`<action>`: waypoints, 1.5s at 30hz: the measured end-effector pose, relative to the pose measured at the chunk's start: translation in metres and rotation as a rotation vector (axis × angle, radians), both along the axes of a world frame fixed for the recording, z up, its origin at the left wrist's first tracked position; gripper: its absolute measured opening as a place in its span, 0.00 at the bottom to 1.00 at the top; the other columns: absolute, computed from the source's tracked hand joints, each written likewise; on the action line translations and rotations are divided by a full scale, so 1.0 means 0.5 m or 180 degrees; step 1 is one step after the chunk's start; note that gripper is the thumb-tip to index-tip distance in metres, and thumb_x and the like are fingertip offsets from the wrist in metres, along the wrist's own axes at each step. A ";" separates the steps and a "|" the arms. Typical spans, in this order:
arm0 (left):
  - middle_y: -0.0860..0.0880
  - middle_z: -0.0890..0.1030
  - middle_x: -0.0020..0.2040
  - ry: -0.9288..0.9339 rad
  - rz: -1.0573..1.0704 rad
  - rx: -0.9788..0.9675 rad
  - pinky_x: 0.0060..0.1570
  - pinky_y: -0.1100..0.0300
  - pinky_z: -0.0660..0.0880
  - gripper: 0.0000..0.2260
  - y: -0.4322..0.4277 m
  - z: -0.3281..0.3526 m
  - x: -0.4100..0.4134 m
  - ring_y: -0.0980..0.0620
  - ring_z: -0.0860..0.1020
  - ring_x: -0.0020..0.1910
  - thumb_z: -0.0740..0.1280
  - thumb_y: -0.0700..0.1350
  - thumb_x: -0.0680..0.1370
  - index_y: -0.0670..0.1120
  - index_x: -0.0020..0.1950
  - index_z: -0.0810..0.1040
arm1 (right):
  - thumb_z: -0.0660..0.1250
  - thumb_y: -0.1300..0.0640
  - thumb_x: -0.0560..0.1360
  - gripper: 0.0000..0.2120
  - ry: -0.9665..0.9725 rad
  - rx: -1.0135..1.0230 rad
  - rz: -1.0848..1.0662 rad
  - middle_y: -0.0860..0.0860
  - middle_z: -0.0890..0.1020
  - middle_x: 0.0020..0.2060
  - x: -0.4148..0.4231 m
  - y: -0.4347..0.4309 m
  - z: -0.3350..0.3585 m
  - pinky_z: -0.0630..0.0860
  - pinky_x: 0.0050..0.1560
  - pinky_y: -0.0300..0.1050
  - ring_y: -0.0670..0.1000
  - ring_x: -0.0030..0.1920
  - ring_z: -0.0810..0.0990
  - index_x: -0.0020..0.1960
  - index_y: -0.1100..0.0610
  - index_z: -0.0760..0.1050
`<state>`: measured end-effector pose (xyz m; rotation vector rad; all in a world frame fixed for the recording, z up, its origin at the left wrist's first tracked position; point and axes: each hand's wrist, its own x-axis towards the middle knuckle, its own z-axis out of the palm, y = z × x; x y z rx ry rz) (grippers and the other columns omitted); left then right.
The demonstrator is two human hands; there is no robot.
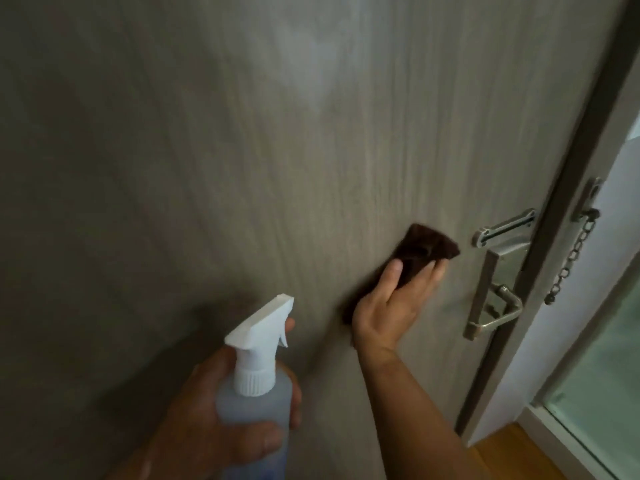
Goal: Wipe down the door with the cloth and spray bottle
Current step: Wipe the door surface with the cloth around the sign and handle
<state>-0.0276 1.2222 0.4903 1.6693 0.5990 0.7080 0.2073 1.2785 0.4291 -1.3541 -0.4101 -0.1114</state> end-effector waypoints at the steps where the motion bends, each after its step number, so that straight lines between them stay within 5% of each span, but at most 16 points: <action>1: 0.34 0.82 0.44 -0.0074 0.0044 0.0087 0.43 0.52 0.79 0.36 -0.014 0.003 0.000 0.36 0.82 0.41 0.81 0.45 0.61 0.43 0.66 0.72 | 0.56 0.47 0.83 0.32 -0.0473 0.0114 0.0071 0.60 0.56 0.81 -0.004 0.001 0.030 0.53 0.81 0.51 0.57 0.81 0.54 0.80 0.66 0.56; 4: 0.37 0.84 0.42 0.0023 0.0522 0.0070 0.40 0.53 0.78 0.39 -0.042 0.004 -0.025 0.40 0.83 0.40 0.83 0.49 0.58 0.38 0.63 0.72 | 0.57 0.50 0.85 0.28 -0.1736 0.0030 0.0013 0.66 0.60 0.78 -0.004 0.003 0.132 0.57 0.79 0.60 0.65 0.80 0.58 0.76 0.69 0.63; 10: 0.38 0.84 0.43 -0.0441 0.1250 -0.0107 0.43 0.53 0.80 0.34 -0.097 -0.018 -0.072 0.40 0.83 0.42 0.83 0.52 0.58 0.52 0.62 0.77 | 0.62 0.50 0.84 0.26 -0.3509 0.0139 -0.0099 0.64 0.66 0.77 -0.056 0.006 0.289 0.60 0.77 0.63 0.65 0.78 0.62 0.78 0.61 0.66; 17: 0.37 0.83 0.43 -0.0625 0.2145 -0.0208 0.41 0.53 0.79 0.30 -0.149 -0.054 -0.138 0.40 0.82 0.42 0.81 0.46 0.59 0.48 0.59 0.76 | 0.61 0.49 0.84 0.26 -0.4673 0.0278 0.0112 0.62 0.65 0.78 -0.117 0.010 0.333 0.61 0.76 0.65 0.64 0.78 0.62 0.79 0.59 0.65; 26: 0.40 0.84 0.46 -0.0280 0.2851 -0.0183 0.44 0.54 0.80 0.31 -0.201 -0.079 -0.146 0.43 0.84 0.46 0.80 0.47 0.59 0.46 0.60 0.75 | 0.57 0.45 0.85 0.27 -0.5443 0.0270 0.0590 0.57 0.61 0.80 -0.191 0.007 0.319 0.57 0.78 0.63 0.60 0.81 0.58 0.80 0.56 0.62; 33: 0.44 0.85 0.45 -0.0254 0.3055 -0.0107 0.39 0.60 0.81 0.33 -0.210 -0.084 -0.146 0.48 0.84 0.42 0.80 0.48 0.53 0.50 0.57 0.76 | 0.62 0.36 0.81 0.31 -0.5390 0.0634 0.0861 0.56 0.68 0.77 -0.194 0.011 0.318 0.63 0.75 0.66 0.58 0.79 0.64 0.75 0.57 0.72; 39: 0.46 0.86 0.43 -0.0345 0.2785 -0.0012 0.36 0.64 0.78 0.36 -0.217 -0.095 -0.162 0.54 0.83 0.38 0.79 0.47 0.51 0.49 0.59 0.77 | 0.65 0.40 0.82 0.27 -0.5346 0.0717 0.0783 0.55 0.70 0.76 -0.194 0.011 0.317 0.65 0.73 0.66 0.58 0.78 0.66 0.73 0.56 0.75; 44: 0.58 0.86 0.40 -0.0446 0.2511 -0.0208 0.47 0.52 0.81 0.33 -0.230 -0.122 -0.189 0.61 0.83 0.39 0.82 0.64 0.43 0.76 0.46 0.77 | 0.69 0.43 0.80 0.22 -0.5209 0.0765 0.0562 0.54 0.74 0.73 -0.199 0.020 0.320 0.67 0.72 0.65 0.57 0.75 0.70 0.70 0.53 0.79; 45: 0.53 0.86 0.38 -0.0661 0.2481 -0.0417 0.48 0.43 0.80 0.31 -0.232 -0.129 -0.203 0.57 0.83 0.38 0.82 0.64 0.43 0.74 0.44 0.79 | 0.70 0.44 0.80 0.21 -0.5171 0.0762 0.0501 0.54 0.74 0.73 -0.203 0.022 0.319 0.67 0.72 0.65 0.57 0.75 0.71 0.69 0.53 0.79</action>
